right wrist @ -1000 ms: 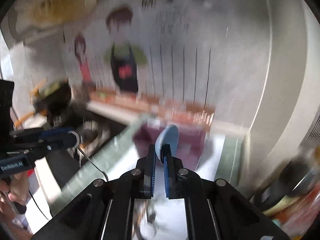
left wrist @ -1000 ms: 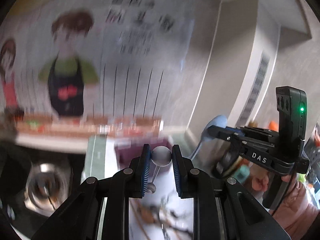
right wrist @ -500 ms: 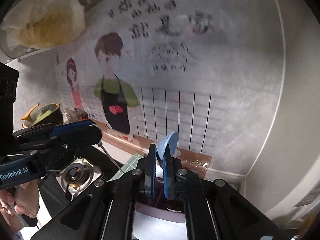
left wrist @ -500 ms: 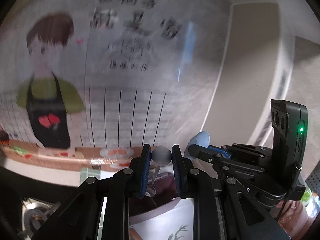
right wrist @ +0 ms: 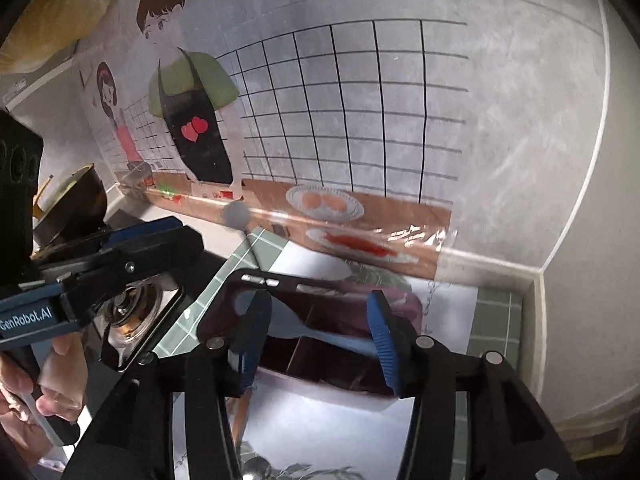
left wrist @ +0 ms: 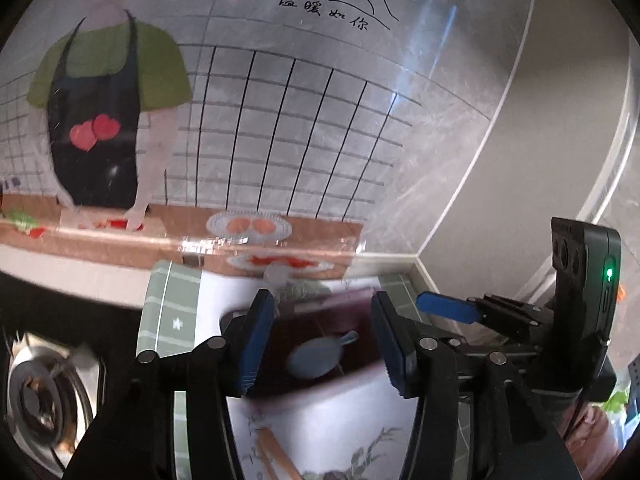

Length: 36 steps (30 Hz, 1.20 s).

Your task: Organize utensils

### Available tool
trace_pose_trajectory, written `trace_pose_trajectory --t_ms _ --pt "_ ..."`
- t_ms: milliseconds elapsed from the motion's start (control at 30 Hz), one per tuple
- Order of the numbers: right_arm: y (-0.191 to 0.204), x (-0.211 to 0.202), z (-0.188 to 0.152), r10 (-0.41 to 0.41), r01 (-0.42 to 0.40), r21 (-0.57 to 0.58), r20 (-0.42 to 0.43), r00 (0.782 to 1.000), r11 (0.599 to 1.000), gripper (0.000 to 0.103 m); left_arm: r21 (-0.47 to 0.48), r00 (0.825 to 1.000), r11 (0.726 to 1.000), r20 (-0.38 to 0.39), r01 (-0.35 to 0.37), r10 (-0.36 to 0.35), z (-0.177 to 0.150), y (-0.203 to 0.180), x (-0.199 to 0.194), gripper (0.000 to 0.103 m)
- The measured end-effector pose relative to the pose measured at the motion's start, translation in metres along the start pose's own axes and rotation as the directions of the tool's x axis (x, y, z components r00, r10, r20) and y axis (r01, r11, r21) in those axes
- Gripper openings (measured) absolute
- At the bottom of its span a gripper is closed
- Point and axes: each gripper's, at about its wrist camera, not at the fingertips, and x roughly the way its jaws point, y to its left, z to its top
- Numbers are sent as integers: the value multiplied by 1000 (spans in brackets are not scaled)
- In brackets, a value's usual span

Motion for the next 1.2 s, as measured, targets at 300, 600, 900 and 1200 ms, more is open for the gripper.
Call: trace_pose_trajectory --t_ms 300,600,900,1200 --pt "5 -36 -49 54 -52 66 -22 998 996 68 -25 991 997 -116 -71 68 -80 -9 -26 65" --pt "15 -45 -109 95 -84 100 -112 989 991 72 -97 944 987 -316 -132 95 -180 0 -32 65" --pt "21 -24 -161 75 -53 110 -199 977 992 72 -153 918 971 -381 -181 111 -214 12 -42 65" --pt "22 -15 -177 68 -40 131 -218 974 991 72 -171 909 968 -404 -183 100 -216 19 -41 66"
